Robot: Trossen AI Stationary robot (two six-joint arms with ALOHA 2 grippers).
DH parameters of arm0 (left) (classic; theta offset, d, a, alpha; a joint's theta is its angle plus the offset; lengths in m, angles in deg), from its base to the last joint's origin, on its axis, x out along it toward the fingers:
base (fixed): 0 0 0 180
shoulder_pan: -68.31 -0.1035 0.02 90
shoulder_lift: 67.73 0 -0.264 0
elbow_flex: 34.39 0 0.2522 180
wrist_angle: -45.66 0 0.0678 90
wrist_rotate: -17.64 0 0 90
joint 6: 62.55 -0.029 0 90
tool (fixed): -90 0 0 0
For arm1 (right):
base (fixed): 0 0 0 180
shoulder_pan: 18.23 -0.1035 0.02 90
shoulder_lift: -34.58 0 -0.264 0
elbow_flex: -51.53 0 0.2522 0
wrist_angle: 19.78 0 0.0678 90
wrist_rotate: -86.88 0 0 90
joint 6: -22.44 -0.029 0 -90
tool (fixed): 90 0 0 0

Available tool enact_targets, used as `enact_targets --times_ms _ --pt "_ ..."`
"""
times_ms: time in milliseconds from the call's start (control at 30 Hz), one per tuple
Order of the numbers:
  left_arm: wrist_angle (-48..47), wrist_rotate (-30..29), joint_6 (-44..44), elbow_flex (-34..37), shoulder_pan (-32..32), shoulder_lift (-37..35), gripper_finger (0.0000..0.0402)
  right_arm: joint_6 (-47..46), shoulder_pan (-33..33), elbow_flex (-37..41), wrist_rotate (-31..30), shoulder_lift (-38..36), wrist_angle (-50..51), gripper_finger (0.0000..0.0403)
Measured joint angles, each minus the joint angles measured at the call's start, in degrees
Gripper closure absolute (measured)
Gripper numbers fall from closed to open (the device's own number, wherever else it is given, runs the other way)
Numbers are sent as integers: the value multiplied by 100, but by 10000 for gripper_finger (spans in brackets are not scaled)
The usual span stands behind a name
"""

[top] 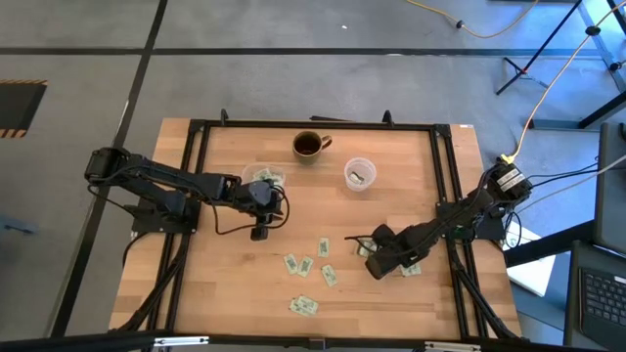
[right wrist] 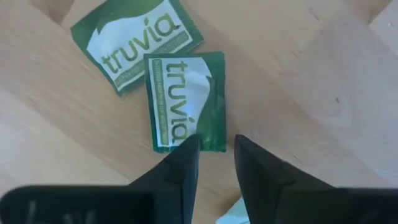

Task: Pick and place Stevia / Truvia into bins
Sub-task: Put the green stevia packet into the right transparent container

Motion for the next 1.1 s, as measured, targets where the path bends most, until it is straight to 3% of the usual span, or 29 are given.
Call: enact_targets --times_ms 433,667,933,1100 --pt "0 0 0 0 0 0 344 -1 -2 2 42 7 -7 392" --pt "0 1 2 0 0 0 345 4 -2 -83 48 27 177 400" --pt "0 4 2 0 -1 0 345 34 -2 -924 29 46 1909 402" --pt "0 3 2 0 -2 0 348 398 172 -1700 -595 35 3147 402"
